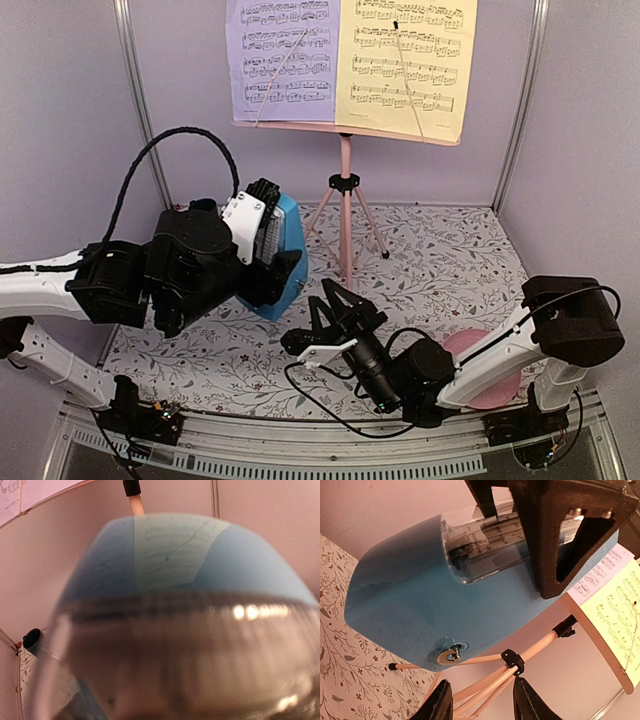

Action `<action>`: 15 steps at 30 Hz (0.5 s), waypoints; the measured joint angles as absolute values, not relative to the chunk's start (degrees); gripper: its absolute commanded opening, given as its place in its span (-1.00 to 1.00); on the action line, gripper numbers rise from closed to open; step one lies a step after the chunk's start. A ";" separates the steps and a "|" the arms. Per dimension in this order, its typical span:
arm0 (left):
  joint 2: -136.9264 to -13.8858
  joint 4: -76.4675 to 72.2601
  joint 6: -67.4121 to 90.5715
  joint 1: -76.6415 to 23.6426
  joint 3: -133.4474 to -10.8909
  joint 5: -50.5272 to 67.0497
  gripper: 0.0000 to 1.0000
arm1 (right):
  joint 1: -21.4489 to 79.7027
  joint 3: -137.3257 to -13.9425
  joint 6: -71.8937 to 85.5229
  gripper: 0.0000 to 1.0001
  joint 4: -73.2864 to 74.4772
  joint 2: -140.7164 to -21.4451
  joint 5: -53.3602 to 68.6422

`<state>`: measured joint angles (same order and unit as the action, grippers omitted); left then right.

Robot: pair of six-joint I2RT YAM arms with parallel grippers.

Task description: Set up the instrument practice props

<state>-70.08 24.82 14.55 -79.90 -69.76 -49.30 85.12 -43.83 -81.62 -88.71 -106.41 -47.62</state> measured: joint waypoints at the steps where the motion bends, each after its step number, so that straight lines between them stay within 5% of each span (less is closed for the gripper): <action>1: -70.08 25.21 14.52 -79.79 -69.60 -49.34 -0.41 | 85.27 -43.83 -81.93 -0.15 -88.73 -106.41 -47.59; 15: -68.38 21.67 11.62 -79.59 -66.70 -43.64 -0.41 | 85.89 -44.82 -83.61 -0.19 -88.73 -106.52 -47.46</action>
<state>-68.38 21.67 11.62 -79.59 -66.70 -43.64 85.89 -44.82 -83.61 -88.73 -106.52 -47.46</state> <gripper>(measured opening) 0.740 0.406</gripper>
